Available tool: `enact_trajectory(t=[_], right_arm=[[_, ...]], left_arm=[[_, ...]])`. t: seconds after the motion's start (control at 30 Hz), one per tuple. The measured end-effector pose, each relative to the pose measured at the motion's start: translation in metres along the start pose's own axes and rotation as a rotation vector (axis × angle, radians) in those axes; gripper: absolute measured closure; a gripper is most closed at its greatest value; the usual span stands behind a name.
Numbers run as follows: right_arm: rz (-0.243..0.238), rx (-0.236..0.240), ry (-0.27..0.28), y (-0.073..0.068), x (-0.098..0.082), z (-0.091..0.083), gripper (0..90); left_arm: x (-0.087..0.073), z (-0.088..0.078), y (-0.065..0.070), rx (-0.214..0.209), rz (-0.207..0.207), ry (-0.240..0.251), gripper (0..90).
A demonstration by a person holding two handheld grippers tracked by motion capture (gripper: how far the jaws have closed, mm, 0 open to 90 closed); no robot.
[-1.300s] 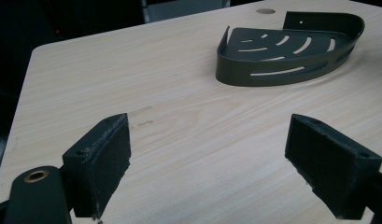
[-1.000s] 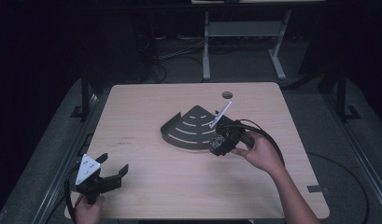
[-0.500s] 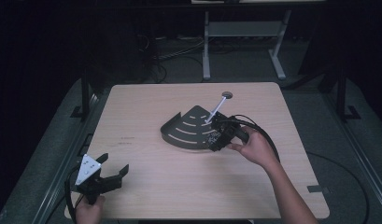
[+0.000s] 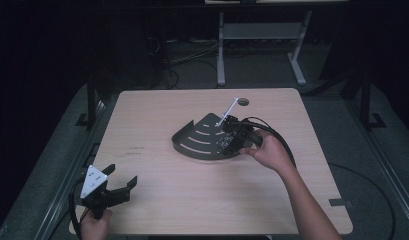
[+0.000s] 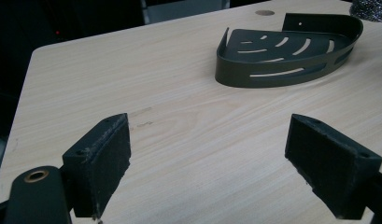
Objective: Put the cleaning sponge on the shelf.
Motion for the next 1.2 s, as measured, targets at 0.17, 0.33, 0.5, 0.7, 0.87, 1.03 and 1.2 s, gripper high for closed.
enact_trajectory(t=[0.17, 0.33, 0.5, 0.7, 0.87, 1.03, 1.2], right_arm=[[0.000, 0.004, -0.002, 0.004, 0.007, -0.001, 33.3], [-0.002, 0.014, -0.010, 0.007, 0.015, 0.000, 33.3], [0.004, 0.013, 0.000, 0.011, 0.021, 0.001, 33.3], [-0.003, 0.016, -0.024, 0.011, 0.024, 0.009, 33.3], [0.011, 0.021, -0.040, 0.017, 0.027, 0.013, 33.1], [0.016, 0.020, -0.043, 0.022, 0.033, 0.013, 33.1], [0.029, 0.026, -0.041, 0.027, 0.037, 0.015, 33.1]], left_arm=[[0.000, 0.000, 0.001, -0.002, 0.002, -0.001, 13.8], [0.000, 0.000, 0.000, -0.001, 0.001, -0.002, 13.8], [0.000, 0.000, -0.001, 0.000, -0.005, 0.002, 13.7], [0.000, 0.000, 0.000, 0.000, 0.002, -0.001, 13.7], [0.000, 0.000, 0.000, -0.001, -0.001, -0.003, 13.8], [0.000, 0.000, -0.001, -0.002, -0.004, 0.000, 13.7], [0.000, 0.000, -0.001, -0.001, -0.006, 0.003, 13.7]])
Point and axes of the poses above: each handheld gripper's, and its own axes: z roughly forward along the jaws, x roughly out of its top, y roughly to its right, the point moved 7 cm from there along z, roughly forward along the jaws, and after that the axes turned 6 degrees about -y, right-handed, at the moved point
